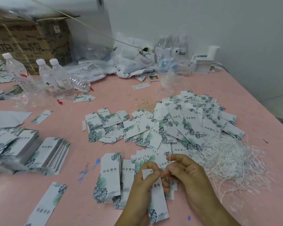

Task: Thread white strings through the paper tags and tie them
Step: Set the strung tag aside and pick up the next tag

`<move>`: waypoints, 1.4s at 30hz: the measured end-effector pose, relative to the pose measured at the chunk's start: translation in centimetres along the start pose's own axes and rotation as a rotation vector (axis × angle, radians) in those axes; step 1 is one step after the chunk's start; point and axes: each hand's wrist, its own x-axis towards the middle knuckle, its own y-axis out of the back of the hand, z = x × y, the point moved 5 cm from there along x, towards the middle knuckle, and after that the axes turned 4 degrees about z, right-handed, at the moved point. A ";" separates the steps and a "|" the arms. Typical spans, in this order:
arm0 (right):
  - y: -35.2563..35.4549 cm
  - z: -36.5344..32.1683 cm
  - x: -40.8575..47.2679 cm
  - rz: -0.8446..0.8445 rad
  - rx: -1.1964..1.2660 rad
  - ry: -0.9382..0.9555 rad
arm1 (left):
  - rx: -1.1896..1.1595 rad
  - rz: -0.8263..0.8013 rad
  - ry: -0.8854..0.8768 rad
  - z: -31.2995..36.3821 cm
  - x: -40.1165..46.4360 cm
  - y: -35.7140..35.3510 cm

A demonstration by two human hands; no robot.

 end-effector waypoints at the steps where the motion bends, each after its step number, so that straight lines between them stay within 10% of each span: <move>1: 0.0 -0.1 -0.1 0.013 0.000 0.011 | 0.019 0.006 -0.006 0.0 0.1 0.1; 31: -1.4 2.3 -0.2 0.010 0.077 -0.067 | 0.173 -0.011 -0.060 -0.3 0.2 0.1; 42: 4.4 -2.4 2.3 0.234 0.607 -0.076 | 0.012 0.039 0.010 -0.7 0.7 0.6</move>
